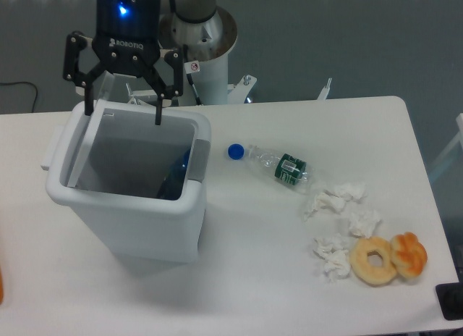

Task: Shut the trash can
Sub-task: 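Push the lid forward with the gripper fingers, tipping it over the opening, then press the lid down onto the can rim with the gripper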

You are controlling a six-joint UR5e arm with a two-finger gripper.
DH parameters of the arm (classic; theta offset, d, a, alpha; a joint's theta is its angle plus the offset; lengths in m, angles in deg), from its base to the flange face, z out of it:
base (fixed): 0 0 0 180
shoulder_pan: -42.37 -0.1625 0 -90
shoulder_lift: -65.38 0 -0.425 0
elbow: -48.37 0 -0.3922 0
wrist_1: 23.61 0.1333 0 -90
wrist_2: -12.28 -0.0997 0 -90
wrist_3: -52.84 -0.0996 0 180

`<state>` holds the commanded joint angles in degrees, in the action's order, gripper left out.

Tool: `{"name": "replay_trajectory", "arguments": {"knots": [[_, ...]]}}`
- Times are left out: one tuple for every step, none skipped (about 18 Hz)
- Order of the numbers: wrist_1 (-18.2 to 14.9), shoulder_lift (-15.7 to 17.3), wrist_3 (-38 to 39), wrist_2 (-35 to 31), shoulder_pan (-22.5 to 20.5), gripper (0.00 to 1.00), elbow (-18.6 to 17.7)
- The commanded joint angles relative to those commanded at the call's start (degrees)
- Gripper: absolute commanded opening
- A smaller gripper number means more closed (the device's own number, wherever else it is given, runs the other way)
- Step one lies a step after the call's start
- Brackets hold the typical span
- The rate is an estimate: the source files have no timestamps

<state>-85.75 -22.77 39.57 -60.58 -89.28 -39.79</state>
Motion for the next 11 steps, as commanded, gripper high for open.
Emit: {"name": "replay_trajectory", "arguments": {"knots": [[0.0, -0.2, -0.3, 0.1, -0.5, 1.0, -0.2], [0.1, -0.7, -0.3, 0.3, -0.8, 1.0, -0.4], [0.2, -1.1, -0.4, 0.2, -0.8, 1.0, -0.5], [0.3, -1.5, -0.4, 0.3, -1.2, 1.0, -0.6], [0.4, -1.8, -0.4, 0.4, -2.0, 1.0, -0.6], [0.4, -2.0, -0.4, 0.4, -2.4, 1.0, -0.6], [0.4, -2.1, -0.4, 0.4, -2.4, 1.0, -0.7], [0.5, -2.5, -0.4, 0.4, -2.6, 1.0, -0.9], [0.6, -2.9, -0.4, 0.4, -3.0, 1.0, -1.1], [0.6, -3.0, -0.4, 0.4, -3.3, 1.0, -1.1], [0.6, -3.1, -0.4, 0.4, -3.6, 1.0, -1.2]]}}
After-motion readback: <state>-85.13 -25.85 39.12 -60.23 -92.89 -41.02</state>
